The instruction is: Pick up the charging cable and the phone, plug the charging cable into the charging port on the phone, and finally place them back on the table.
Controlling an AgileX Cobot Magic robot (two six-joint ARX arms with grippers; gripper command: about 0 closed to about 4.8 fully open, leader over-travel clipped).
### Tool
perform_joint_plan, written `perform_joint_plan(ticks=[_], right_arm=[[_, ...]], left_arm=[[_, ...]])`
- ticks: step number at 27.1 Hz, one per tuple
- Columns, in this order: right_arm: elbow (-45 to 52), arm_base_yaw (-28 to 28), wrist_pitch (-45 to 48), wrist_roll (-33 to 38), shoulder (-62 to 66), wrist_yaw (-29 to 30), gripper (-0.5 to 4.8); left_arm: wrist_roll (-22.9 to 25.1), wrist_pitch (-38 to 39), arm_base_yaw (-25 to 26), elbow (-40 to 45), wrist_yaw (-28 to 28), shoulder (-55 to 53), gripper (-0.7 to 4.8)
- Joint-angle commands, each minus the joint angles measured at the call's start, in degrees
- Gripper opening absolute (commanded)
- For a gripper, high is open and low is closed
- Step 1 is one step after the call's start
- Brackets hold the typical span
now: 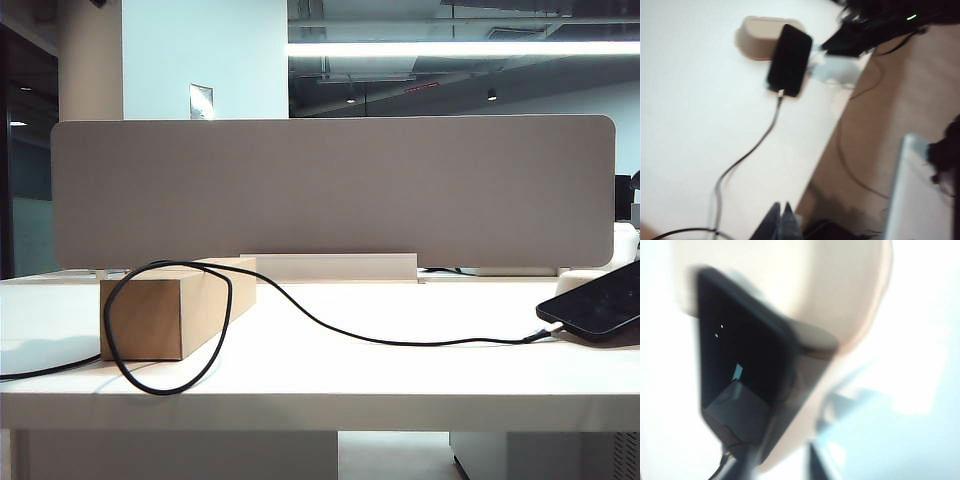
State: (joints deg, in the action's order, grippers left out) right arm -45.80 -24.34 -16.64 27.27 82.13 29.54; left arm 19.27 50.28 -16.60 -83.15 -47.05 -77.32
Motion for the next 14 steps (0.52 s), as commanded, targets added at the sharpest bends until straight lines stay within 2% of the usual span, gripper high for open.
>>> perform_joint_plan(ticks=[1,3,7,14], right_arm=[[-0.2,-0.8,-1.4,-9.2,-6.0,-0.1,0.22],[0.0,-0.7,-1.4,-10.6,-9.3,0.0,-0.07],[0.1,1.2,-0.6,-10.8,-15.0,0.7,-0.07],[0.3,10.8,-1.7,-13.9,-26.1,0.5,-0.07]], left_arm=[[1.8,0.5,0.0,-0.3,4.2,0.7,-0.06],[1.8,0.7,0.0,-0.3,4.4,0.8,-0.06],[1.8,0.7,0.0,-0.3,4.4,0.9,-0.06],[3.1,1.5,0.0,-0.2,4.4,1.9,-0.06]])
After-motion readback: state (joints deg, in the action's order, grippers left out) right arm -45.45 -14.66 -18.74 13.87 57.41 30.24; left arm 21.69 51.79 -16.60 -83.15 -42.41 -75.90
